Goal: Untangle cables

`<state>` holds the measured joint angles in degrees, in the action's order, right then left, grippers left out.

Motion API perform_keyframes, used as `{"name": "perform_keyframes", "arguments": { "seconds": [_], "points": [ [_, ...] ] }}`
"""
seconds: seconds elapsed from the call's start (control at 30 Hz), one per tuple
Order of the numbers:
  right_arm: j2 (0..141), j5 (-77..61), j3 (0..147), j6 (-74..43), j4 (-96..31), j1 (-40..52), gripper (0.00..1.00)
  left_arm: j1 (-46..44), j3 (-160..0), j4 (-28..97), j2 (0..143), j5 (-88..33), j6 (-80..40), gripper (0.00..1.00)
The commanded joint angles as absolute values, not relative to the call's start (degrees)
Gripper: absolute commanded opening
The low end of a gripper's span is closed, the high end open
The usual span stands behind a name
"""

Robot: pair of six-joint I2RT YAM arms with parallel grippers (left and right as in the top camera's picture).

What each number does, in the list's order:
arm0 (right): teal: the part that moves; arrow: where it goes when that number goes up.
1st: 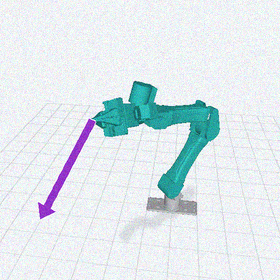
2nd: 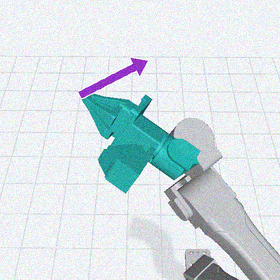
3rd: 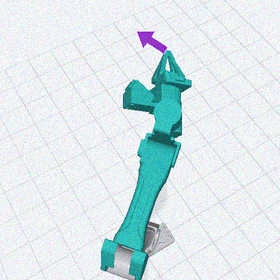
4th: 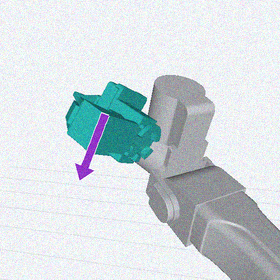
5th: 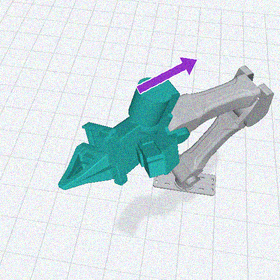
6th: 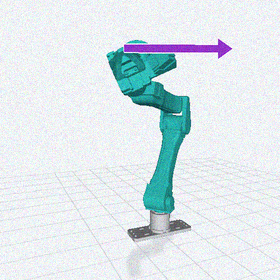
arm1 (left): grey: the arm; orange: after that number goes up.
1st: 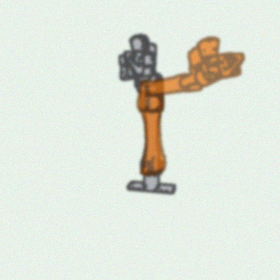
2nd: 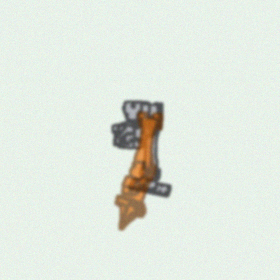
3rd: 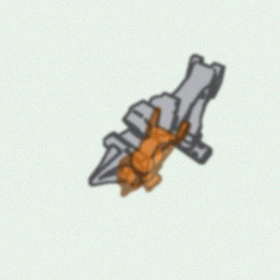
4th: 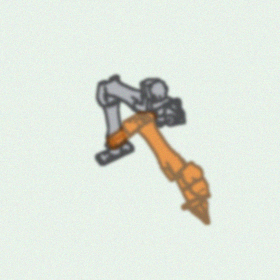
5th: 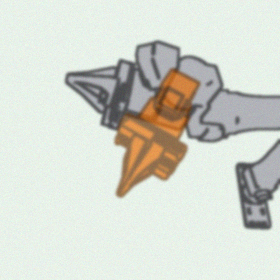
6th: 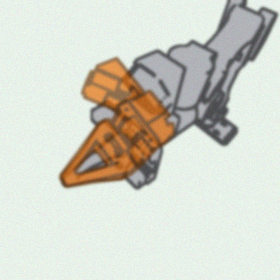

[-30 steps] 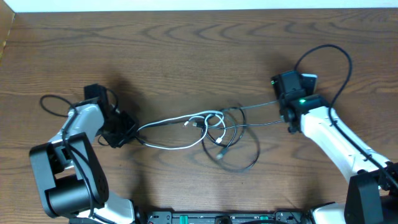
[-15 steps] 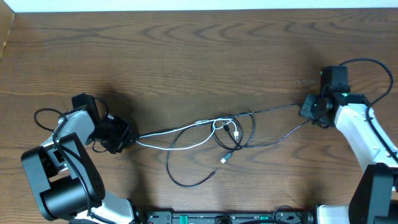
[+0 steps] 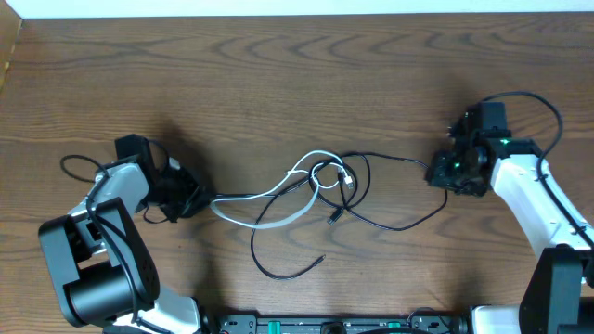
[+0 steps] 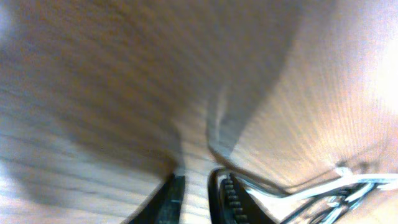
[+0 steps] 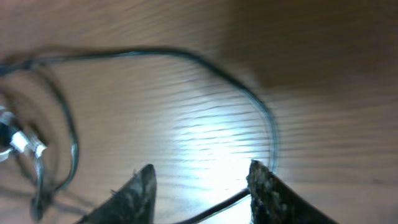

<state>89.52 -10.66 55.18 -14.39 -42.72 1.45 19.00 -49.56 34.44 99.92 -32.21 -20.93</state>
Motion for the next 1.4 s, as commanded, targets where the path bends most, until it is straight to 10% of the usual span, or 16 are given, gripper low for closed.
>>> {"name": "perform_keyframes", "arguments": {
  "seconds": [0.0, 0.47, 0.63, 1.37],
  "points": [
    [89.21, -16.62, 55.37, -6.85, -42.22, 4.43, 0.50, 16.86, -47.24, 33.45, 103.39, -29.26, -16.73, 0.40],
    [90.67, -14.96, 55.37, -5.04, -35.27, 16.08, 0.72, 14.20, -52.88, 41.21, 95.15, -37.10, -10.57, 0.58],
    [94.94, -14.94, 55.37, -5.04, -32.49, 17.96, 0.72, 8.49, -55.66, 43.57, 86.67, -36.34, -10.68, 0.91],
    [102.61, -14.13, 55.37, -6.35, -27.27, 21.47, 0.79, -24.36, -55.86, 28.95, 97.08, -15.94, -26.89, 0.90]
  ]
}}
